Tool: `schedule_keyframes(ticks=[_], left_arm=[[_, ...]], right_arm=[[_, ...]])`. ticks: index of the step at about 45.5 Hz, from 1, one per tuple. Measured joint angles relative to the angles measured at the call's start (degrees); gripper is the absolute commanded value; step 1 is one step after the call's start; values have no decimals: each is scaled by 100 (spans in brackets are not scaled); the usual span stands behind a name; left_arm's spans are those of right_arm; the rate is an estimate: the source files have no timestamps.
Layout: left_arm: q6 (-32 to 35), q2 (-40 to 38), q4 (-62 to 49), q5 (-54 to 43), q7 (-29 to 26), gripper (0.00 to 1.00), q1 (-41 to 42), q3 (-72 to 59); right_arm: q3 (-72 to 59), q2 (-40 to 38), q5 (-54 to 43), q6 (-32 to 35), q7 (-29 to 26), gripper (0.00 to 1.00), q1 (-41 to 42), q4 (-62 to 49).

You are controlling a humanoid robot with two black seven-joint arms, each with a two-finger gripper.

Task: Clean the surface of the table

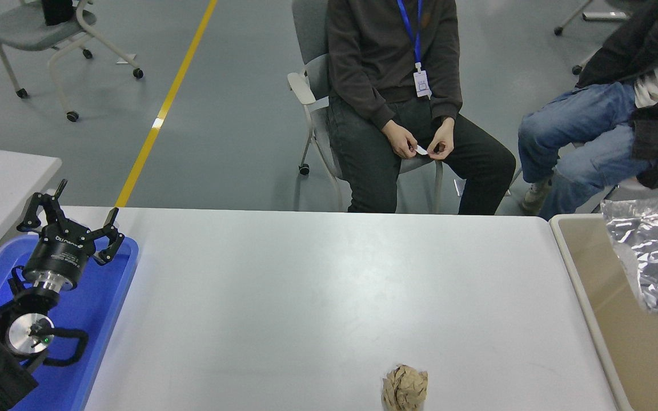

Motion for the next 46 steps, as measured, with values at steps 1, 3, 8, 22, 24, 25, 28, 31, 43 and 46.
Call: schedule_keyframes(ticks=[1,3,8,22,24,25,28,31,43,46], left_arm=[[0,0,1,0,0,100,0,0],[0,0,1,0,-1,100,0,0],[0,0,1,-1,-1,100,0,0],[0,0,1,0,0,100,0,0],[0,0,0,0,0,100,0,0],[0,0,0,-1,0,100,0,0],[0,0,0,0,0,100,0,0],[0,0,1,0,-1,100,0,0],[0,0,1,0,-6,100,0,0],[0,0,1,0,-6,100,0,0]], right_arm=[[47,53,24,-12,17,0,-102,-119],[143,179,84,-34,52,0,-324,-375],[315,505,273,-73,105,0,-773,-926],[507,1685,681,-191,171,0,-1838,-2627],[505,1833,730,-200,171,0,-1950,-2846],[503,1942,768,-205,177,0,-2034,-3015],[494,2179,846,-213,176,0,-2200,-3366],[488,2424,923,-215,182,0,-2368,-3729],[478,3109,1203,-218,159,0,-2842,-4638],[480,3199,1251,-224,144,0,-2905,-4777]])
